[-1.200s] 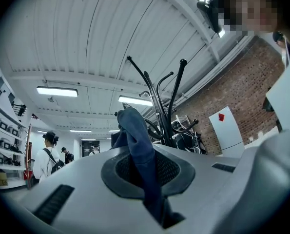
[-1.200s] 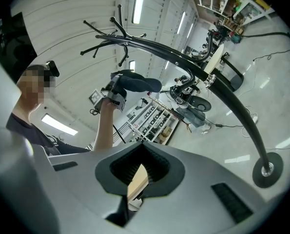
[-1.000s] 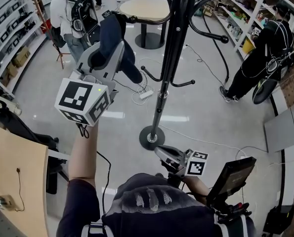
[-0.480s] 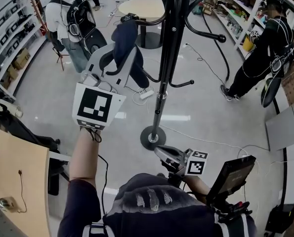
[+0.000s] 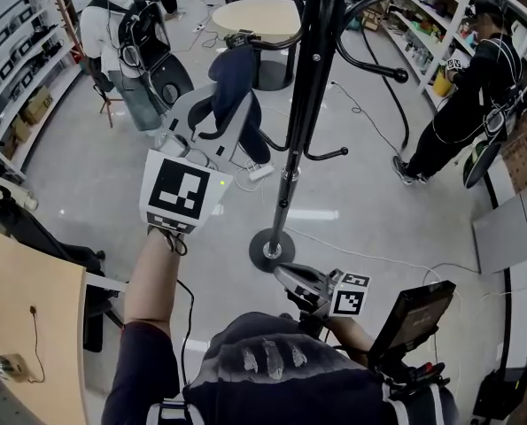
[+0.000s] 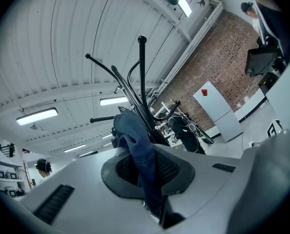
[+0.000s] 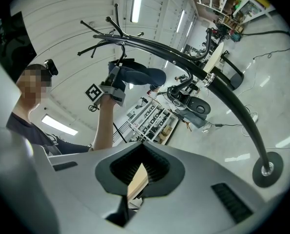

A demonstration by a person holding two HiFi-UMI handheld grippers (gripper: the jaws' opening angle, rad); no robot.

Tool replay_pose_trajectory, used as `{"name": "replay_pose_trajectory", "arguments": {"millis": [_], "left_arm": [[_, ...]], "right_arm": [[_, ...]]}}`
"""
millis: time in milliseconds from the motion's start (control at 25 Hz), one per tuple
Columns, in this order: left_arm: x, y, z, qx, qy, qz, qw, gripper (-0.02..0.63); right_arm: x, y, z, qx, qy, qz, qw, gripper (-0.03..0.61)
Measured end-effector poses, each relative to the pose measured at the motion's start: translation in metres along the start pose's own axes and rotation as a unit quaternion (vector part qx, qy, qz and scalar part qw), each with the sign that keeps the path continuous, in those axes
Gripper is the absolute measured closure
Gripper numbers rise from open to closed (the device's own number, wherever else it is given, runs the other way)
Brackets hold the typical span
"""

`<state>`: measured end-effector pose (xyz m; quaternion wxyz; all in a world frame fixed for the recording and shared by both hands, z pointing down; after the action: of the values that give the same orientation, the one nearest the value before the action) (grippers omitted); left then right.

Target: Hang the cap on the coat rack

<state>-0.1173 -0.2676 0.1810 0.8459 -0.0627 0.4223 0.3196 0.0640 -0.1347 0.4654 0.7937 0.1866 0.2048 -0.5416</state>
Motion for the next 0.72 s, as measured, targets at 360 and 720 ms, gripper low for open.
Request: {"name": "replay_pose_trajectory", "arguments": {"millis": [360, 720], "left_arm": [[-0.006, 0.005, 0.004, -0.016, 0.015, 0.006, 0.9997, 0.577], [-0.01, -0.005, 0.014, -0.028, 0.024, -0.004, 0.9993, 0.577]], "right_arm": [[-0.01, -0.007, -0.004, -0.007, 0.006, 0.007, 1.0, 0.575], [-0.009, 0.008, -0.006, -0.013, 0.005, 0.018, 1.0, 0.575]]}}
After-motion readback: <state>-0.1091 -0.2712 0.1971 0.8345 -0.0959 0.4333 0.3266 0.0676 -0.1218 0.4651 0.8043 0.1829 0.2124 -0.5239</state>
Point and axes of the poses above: the fingertips, and each gripper's own axes: y backward along the fingers, z to its right, x out of its top, the point moved 8 cm from there along y, backward along the fingers, and after that the axes turned 7 degrees about -y, right-handed, at the moved point
